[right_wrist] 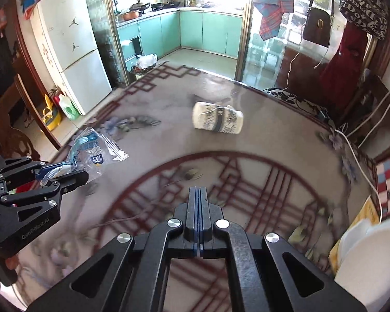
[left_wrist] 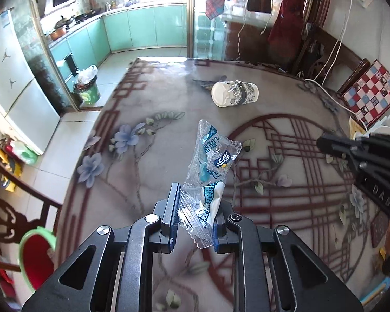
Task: Collect trash
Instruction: 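Carry the clear plastic wrapper over the red bin with the left tool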
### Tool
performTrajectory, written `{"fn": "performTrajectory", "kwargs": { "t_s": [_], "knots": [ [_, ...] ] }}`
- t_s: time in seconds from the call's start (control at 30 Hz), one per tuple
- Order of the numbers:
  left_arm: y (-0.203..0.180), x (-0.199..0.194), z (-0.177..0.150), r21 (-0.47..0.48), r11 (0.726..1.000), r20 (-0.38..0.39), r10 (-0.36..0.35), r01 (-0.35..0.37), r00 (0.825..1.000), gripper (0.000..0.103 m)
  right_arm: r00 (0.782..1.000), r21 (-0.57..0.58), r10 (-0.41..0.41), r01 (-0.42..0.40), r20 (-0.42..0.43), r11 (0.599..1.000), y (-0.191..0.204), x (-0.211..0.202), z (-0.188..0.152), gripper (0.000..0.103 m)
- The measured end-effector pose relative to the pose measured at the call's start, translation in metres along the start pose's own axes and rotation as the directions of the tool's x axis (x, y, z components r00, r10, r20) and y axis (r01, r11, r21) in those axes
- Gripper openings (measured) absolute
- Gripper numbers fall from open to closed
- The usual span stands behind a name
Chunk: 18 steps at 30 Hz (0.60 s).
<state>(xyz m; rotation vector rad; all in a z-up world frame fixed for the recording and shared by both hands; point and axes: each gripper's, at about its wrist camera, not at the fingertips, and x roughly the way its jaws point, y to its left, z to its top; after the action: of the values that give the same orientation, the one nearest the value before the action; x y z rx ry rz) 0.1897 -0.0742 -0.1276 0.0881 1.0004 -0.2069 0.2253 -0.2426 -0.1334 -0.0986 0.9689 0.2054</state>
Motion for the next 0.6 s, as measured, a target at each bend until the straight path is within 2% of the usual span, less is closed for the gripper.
{"fn": "performTrajectory", "kwargs": {
  "t_s": [0.27,0.6],
  "knots": [
    [0.041,-0.049,-0.038,-0.052,0.999,0.030,0.001,0.000,1.000,0.019,1.000,0.024,0.001,-0.002,0.026,1.000,0.071,-0.049,-0.023,0.000],
    [0.086,-0.088,-0.074,-0.081,0.996,0.075,-0.027,0.033,0.997,0.019,0.999,0.034,-0.042,0.042,0.018,0.999,0.141,-0.081,-0.038,0.000]
  ]
}}
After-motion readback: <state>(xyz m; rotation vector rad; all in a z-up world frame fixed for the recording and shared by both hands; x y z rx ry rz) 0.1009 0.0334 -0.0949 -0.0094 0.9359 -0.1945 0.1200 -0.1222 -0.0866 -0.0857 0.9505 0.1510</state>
